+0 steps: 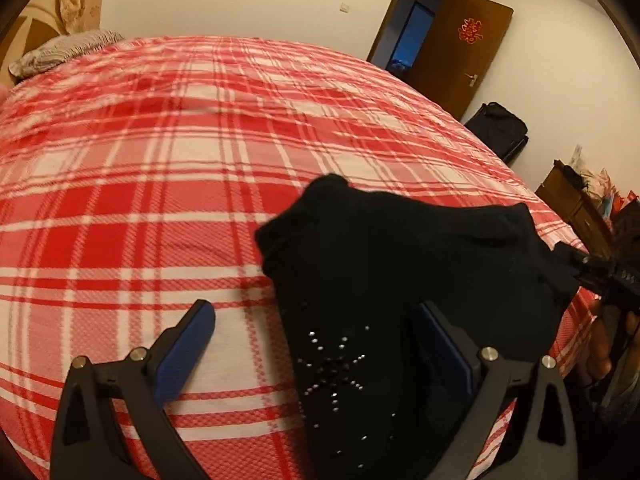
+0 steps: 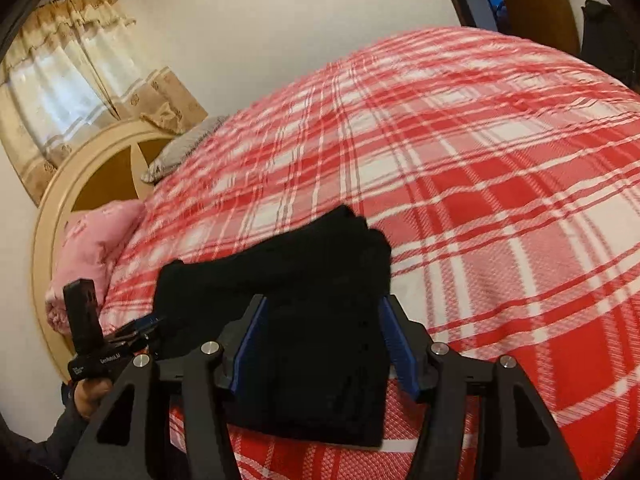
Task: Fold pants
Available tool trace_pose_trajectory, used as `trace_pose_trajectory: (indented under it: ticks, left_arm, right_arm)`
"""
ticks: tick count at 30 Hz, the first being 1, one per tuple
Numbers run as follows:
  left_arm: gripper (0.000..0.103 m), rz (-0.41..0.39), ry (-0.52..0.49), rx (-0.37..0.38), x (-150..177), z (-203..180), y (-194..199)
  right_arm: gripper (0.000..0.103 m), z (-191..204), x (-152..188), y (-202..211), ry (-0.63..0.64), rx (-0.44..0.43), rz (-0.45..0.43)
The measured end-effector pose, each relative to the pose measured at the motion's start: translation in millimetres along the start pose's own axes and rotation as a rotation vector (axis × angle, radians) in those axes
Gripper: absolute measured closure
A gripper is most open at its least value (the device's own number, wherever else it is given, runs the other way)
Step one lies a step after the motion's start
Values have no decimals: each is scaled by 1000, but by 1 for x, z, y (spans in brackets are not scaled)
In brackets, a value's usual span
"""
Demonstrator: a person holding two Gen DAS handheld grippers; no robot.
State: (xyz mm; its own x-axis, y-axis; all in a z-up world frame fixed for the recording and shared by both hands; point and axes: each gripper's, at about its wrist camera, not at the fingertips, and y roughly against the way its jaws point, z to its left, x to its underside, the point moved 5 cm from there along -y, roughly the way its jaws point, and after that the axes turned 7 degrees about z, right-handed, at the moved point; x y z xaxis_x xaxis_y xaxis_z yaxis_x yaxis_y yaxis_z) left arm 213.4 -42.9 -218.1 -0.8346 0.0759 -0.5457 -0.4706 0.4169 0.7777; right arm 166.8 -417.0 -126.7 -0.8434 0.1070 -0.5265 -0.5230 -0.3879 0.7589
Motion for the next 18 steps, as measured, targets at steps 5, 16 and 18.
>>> trace_pose_trajectory:
  ticks: [5, 16, 18]
  left_arm:
    - [1, -2, -41, 16, -1, -7, -4]
    - [37, 36, -11, 138, -8, -8, -5]
    - [42, 45, -3, 166, -6, -9, -4]
  right_arm:
    - [44, -8, 1, -13, -15, 42, 46]
    - [54, -8, -6, -30, -6, 31, 93]
    - [61, -10, -4, -29, -24, -13, 101]
